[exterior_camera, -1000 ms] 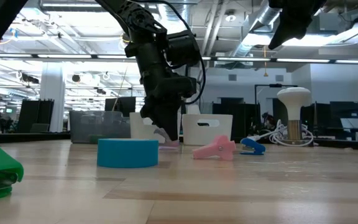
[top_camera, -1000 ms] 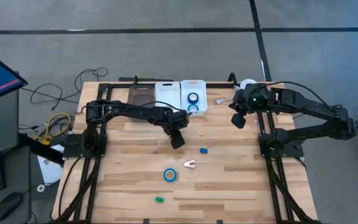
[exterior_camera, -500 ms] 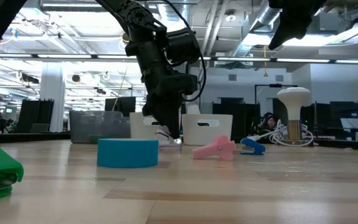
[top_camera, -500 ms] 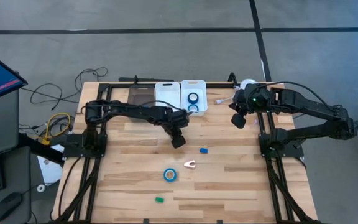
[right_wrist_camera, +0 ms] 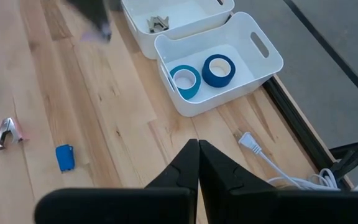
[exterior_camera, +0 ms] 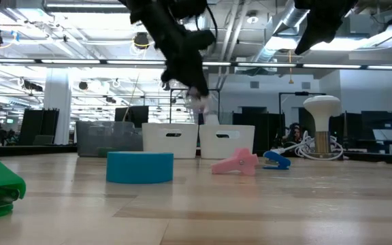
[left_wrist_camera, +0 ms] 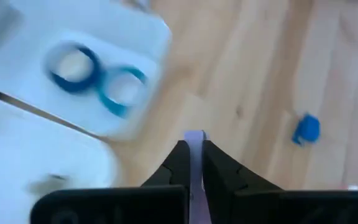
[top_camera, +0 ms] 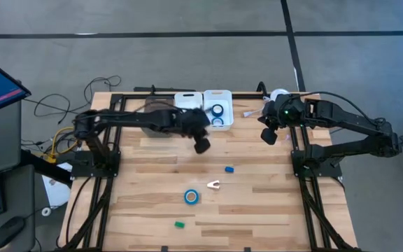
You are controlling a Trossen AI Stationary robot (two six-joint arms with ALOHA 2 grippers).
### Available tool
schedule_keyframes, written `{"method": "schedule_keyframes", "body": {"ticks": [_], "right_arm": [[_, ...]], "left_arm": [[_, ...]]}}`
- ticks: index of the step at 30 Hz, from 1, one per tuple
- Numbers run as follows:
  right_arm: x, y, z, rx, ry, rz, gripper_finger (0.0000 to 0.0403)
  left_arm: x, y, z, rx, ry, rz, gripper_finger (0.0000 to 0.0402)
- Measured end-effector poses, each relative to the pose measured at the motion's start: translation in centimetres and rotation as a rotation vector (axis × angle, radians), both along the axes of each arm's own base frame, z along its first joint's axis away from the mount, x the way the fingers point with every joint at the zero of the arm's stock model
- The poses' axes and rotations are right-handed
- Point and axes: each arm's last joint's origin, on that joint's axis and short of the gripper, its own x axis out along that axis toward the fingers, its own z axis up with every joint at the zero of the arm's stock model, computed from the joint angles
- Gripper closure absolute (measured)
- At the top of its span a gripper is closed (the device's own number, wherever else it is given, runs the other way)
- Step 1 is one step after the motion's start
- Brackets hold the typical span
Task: Pick and place Stapler, Stapler remover, tape
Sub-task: Put the violet staple remover into the left white bin
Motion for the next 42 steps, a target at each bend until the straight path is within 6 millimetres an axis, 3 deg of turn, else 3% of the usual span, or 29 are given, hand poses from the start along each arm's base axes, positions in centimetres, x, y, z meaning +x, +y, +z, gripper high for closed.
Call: {"method": "schedule_keyframes", "body": {"ticks": [7, 15, 22, 28, 36, 42], "right_arm": [[0.0, 0.0, 0.0, -0.001, -0.004, 0.0, 0.0402], [0.0, 0.0, 0.0, -0.004, -0.003, -0.003, 0.0402], [0.0, 0.0, 0.0, -0.007, -0.003, -0.005, 0.0402], [0.0, -0.2, 0.1, -0.038, 0.006, -0.036, 0.0402], [0.0, -0.1, 0.0, -0.038, 0.006, -0.035, 0.0402], [0.0, -0.1, 0.0, -0.038, 0.006, -0.035, 0.0402]], "left_arm": [[-3.0, 3.1, 4.6, 0.12, -0.105, 0.123, 0.0393], [-5.3, 8.9, 5.0, 0.143, -0.109, 0.272, 0.0394], [-6.2, 13.4, 3.5, 0.071, -0.147, 0.317, 0.0394], [-5.9, 16.1, 0.2, -0.039, -0.121, 0.325, 0.0394], [-4.4, 16.7, -4.4, -0.127, -0.029, 0.318, 0.0394], [-4.3, 17.0, -5.6, -0.121, 0.008, 0.339, 0.0394]]}}
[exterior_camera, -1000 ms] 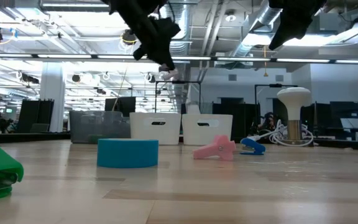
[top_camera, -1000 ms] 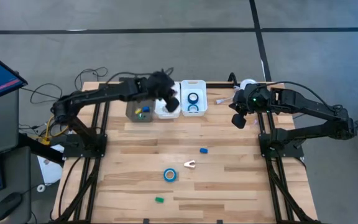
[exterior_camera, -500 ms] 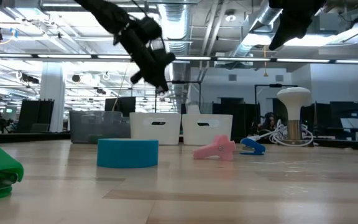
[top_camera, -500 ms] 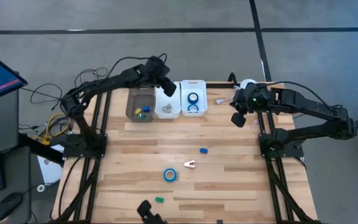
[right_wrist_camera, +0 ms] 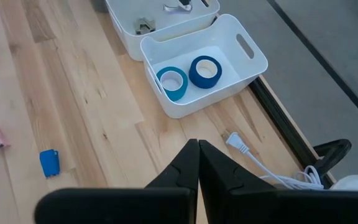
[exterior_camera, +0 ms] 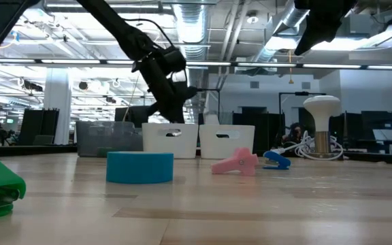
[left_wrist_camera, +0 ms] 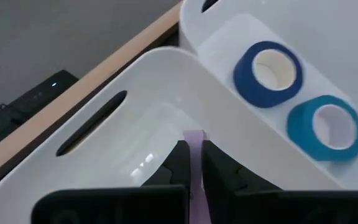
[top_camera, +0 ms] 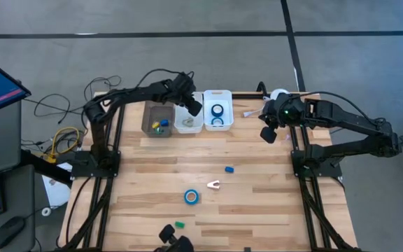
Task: Pick and place Stapler, Stapler remover, tape
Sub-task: Put the violet staple remover into the left white bin
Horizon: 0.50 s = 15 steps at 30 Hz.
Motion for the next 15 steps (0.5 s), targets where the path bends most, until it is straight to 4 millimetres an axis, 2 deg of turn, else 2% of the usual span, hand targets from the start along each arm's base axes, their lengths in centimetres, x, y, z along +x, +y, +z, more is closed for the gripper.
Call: {"method": "schedule_keyframes", "body": {"ticks": [9, 15], "right_arm": [[0.0, 0.0, 0.0, 0.0, 0.0, 0.0, 0.0402], [0.0, 0.0, 0.0, 0.0, 0.0, 0.0, 0.0402]], "left_arm": [[0.2, 0.2, -2.2, -0.037, 0.063, 0.018, 0.0394], [0.2, 0.3, -2.1, -0.036, 0.056, 0.027, 0.0392]]}}
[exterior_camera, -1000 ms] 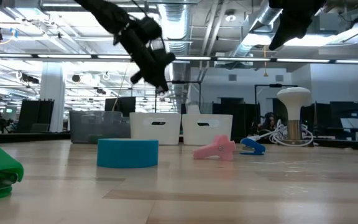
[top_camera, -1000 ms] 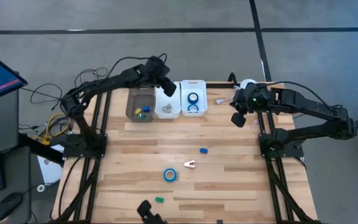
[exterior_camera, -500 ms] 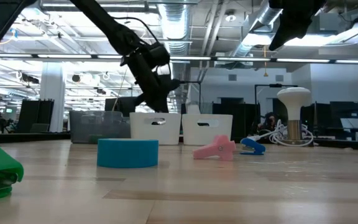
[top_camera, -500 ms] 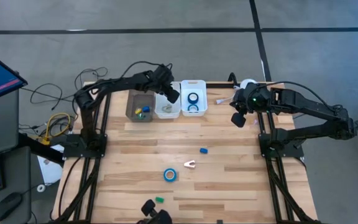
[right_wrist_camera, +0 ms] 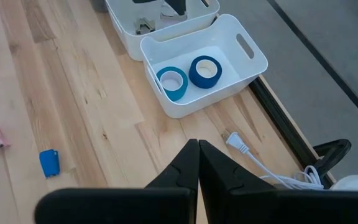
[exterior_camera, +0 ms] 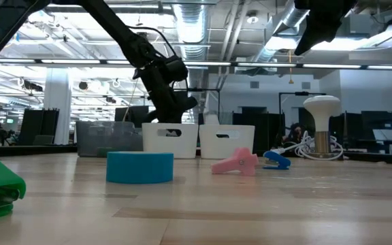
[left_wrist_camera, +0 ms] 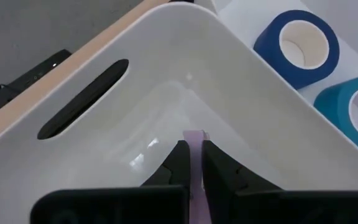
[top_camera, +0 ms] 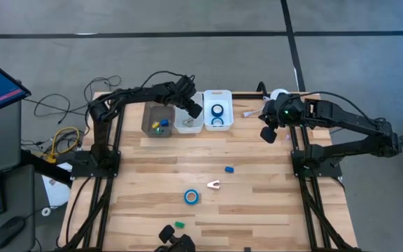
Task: Pick and place Stapler, Stapler remover, tape
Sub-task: Put the violet staple remover into the left white bin, then put the light blue tape into the right white bin
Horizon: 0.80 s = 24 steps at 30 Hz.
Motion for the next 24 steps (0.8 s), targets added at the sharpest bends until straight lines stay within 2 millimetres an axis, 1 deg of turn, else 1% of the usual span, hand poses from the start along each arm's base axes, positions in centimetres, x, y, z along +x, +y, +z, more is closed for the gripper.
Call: {"method": "schedule_keyframes", "body": {"ticks": [4, 12, 16, 17, 20, 23, 24], "right_arm": [[0.0, 0.0, 0.0, 0.0, 0.0, 0.0, 0.0402], [0.0, 0.0, 0.0, 0.0, 0.0, 0.0, 0.0402], [0.0, 0.0, 0.0, 0.0, 0.0, 0.0, 0.0402], [0.0, 0.0, 0.0, 0.0, 0.0, 0.0, 0.0402], [0.0, 0.0, 0.0, 0.0, 0.0, 0.0, 0.0402], [0.0, 0.0, 0.0, -0.004, 0.003, 0.006, 0.0402], [0.0, 0.0, 0.0, -0.005, 0.004, 0.006, 0.0402]], "left_arm": [[0.0, -0.1, 0.0, -0.001, -0.002, 0.002, 0.0372], [0.0, 0.0, 0.0, 0.01, 0.006, 0.016, 0.03], [0.0, -0.2, 0.4, -0.017, -0.02, 0.02, 0.0277], [-0.1, -0.2, 0.7, -0.022, -0.035, 0.013, 0.0275], [-0.1, -1.0, 2.7, 0.005, -0.083, -0.025, 0.0281], [-0.1, -2.4, 5.6, 0.068, -0.13, -0.088, 0.0299], [-0.2, -3.1, 6.9, 0.095, -0.153, -0.115, 0.0307]]}}
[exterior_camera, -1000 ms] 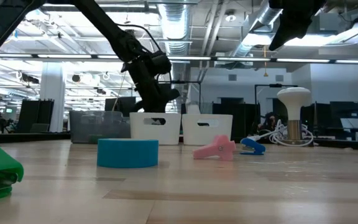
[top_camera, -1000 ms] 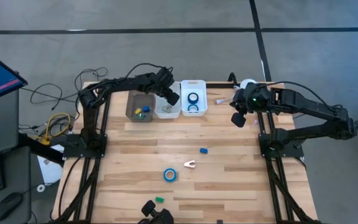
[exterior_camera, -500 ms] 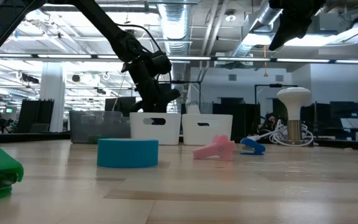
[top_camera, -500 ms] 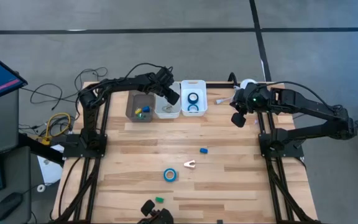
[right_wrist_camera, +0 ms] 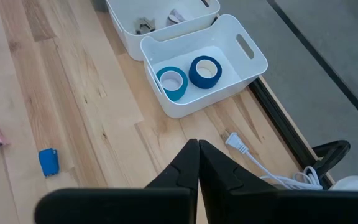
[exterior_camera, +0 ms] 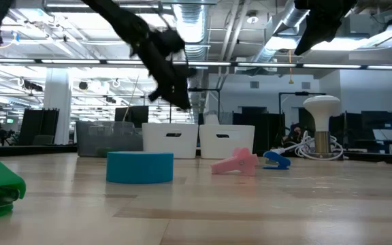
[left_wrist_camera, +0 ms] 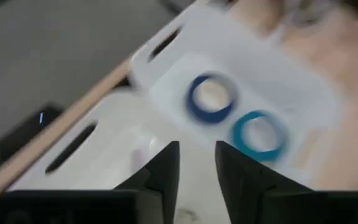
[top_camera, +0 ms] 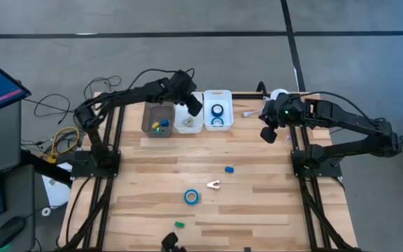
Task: Pick and place Stapler, Stapler remover, tape
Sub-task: Put the light blue tape into the right white bin
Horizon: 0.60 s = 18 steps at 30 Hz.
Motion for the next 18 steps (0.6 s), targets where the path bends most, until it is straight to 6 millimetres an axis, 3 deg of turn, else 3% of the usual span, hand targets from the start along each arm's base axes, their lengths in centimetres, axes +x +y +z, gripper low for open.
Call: {"method": "schedule_keyframes", "body": {"ticks": [3, 8, 11, 18], "right_arm": [[0.0, 0.0, 0.0, -0.001, 0.001, 0.002, 0.0402], [0.0, 0.0, 0.0, -0.012, 0.008, 0.015, 0.0402], [0.0, 0.0, 0.0, -0.012, 0.008, 0.016, 0.0402], [0.0, 0.0, 0.0, -0.017, 0.011, 0.023, 0.0402]], "left_arm": [[-0.1, -2.8, 3.4, 0.094, -0.051, -0.062, 0.033], [0.1, -9.1, 7.5, 0.238, -0.099, -0.167, 0.0374], [0.2, -12.9, 8.8, 0.259, -0.128, -0.258, 0.0395], [0.5, -20.1, 9.2, 0.244, -0.148, -0.47, 0.039]]}}
